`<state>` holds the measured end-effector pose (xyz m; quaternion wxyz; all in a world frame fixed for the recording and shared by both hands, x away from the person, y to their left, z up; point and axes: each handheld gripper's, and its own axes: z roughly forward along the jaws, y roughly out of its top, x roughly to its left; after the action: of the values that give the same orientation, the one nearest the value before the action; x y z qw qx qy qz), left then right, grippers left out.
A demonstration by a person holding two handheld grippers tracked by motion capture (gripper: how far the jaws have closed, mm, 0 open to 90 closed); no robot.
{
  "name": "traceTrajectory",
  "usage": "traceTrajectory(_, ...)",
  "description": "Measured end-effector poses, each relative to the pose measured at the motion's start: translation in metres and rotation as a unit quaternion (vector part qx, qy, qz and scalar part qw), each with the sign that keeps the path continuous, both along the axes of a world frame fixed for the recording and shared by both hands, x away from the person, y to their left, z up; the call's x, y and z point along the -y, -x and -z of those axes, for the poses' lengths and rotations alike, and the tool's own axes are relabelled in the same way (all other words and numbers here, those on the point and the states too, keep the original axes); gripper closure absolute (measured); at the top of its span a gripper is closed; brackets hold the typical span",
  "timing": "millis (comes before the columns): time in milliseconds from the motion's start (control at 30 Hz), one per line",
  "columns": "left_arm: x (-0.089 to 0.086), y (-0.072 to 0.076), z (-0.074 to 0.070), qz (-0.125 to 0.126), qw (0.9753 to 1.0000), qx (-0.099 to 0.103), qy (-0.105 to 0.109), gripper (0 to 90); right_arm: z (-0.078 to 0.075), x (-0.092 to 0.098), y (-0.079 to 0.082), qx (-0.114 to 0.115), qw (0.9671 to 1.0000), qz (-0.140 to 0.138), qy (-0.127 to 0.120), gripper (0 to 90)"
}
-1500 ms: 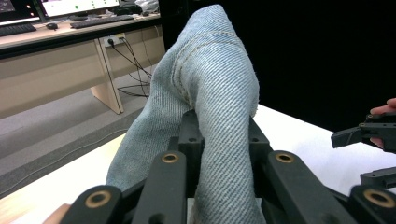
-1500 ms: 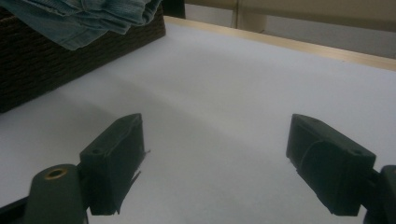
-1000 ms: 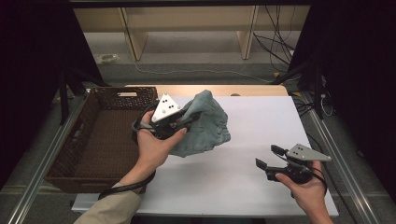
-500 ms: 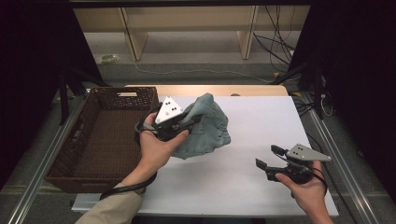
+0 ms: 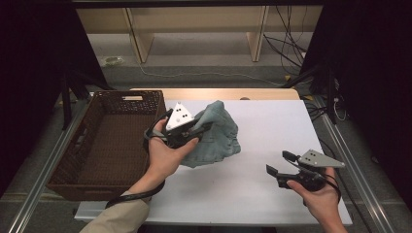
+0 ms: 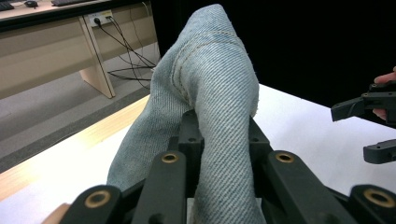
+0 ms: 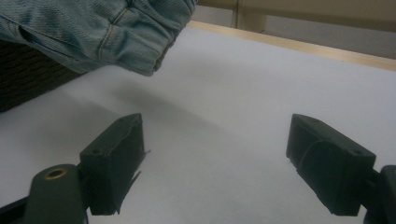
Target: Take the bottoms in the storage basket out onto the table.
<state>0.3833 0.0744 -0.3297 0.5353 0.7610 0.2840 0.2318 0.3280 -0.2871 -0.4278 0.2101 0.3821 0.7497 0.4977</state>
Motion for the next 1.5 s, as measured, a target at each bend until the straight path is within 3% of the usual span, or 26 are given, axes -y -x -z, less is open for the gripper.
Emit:
traceTrajectory(500, 0.009, -0.002, 0.015, 0.008, 0.9998, -0.011, -0.017, 75.6, 0.000, 0.000, 0.000, 0.001, 1.0000, -0.001, -0.001, 20.3)
traceTrajectory(800, 0.015, -0.005, 0.031, 0.012, 0.9989, -0.028, -0.035, 75.6, 0.000, 0.000, 0.000, 0.000, 1.0000, -0.002, 0.000, 20.3)
traceTrajectory(933, 0.018, -0.008, 0.043, 0.015, 0.9978, -0.044, -0.046, 75.5, 0.000, 0.000, 0.000, 0.001, 1.0000, -0.002, 0.000, 20.3)
traceTrajectory(1267, 0.023, -0.010, 0.058, 0.019, 0.9960, -0.060, -0.064, 75.3, 0.000, 0.000, 0.000, -0.001, 1.0000, -0.003, -0.001, 20.3)
traceTrajectory(1500, 0.022, -0.015, 0.071, 0.002, 0.9938, -0.073, -0.085, 75.0, 0.000, 0.000, 0.000, -0.002, 1.0000, -0.004, -0.002, 20.4)
